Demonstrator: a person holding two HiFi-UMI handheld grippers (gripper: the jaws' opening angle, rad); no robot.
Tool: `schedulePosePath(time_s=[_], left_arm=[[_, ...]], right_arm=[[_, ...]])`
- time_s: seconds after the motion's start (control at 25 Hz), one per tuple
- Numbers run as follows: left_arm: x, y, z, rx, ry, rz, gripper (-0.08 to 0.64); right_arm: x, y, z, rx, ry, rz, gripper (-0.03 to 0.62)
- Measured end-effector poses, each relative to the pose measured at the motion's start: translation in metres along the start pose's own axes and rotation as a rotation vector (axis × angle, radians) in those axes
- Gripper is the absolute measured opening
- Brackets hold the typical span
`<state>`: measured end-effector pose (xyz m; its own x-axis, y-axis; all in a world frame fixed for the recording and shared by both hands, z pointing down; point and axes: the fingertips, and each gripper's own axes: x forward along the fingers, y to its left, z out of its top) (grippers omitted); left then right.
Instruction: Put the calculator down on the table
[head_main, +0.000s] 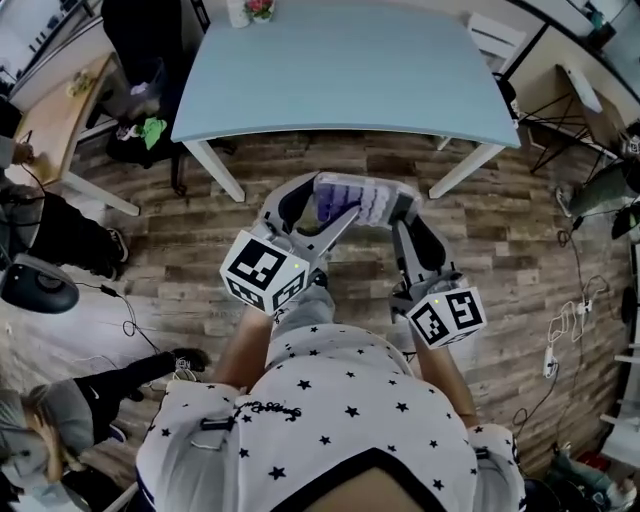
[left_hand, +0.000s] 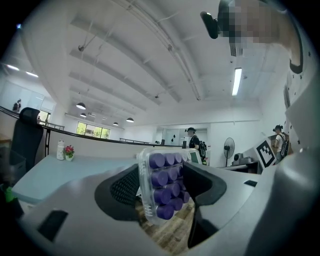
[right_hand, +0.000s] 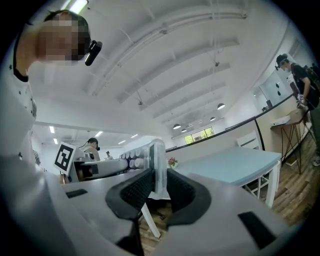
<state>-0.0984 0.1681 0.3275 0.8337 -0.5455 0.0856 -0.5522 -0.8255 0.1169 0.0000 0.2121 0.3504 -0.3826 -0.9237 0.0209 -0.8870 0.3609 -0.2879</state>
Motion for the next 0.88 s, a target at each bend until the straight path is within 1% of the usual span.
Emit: schedulePosePath(time_s=[0.24, 0.44, 0.68, 0.88], left_arm=[[0.014, 0.067, 0.000, -0.034, 0.001, 0.015, 0.285], [0.022, 0.110, 0.001, -0.047, 0.002, 0.024, 0.285], [0.024, 0.145, 0.006, -0.068, -0.014, 0.039, 0.285], [0.027, 0.158, 0.007, -0.080, -0.022, 0.049, 0.285]], right_arm=[[0.068, -0.003, -0.002, -0.019, 0.023, 0.007, 0.075], [0.112, -0.004, -0.004, -0.034, 0.037, 0.014, 0.075], [0.149, -0.001, -0.001, -0.053, 0.057, 0.027, 0.075], [0.163, -0.002, 0.000, -0.065, 0.065, 0.038, 0.075]])
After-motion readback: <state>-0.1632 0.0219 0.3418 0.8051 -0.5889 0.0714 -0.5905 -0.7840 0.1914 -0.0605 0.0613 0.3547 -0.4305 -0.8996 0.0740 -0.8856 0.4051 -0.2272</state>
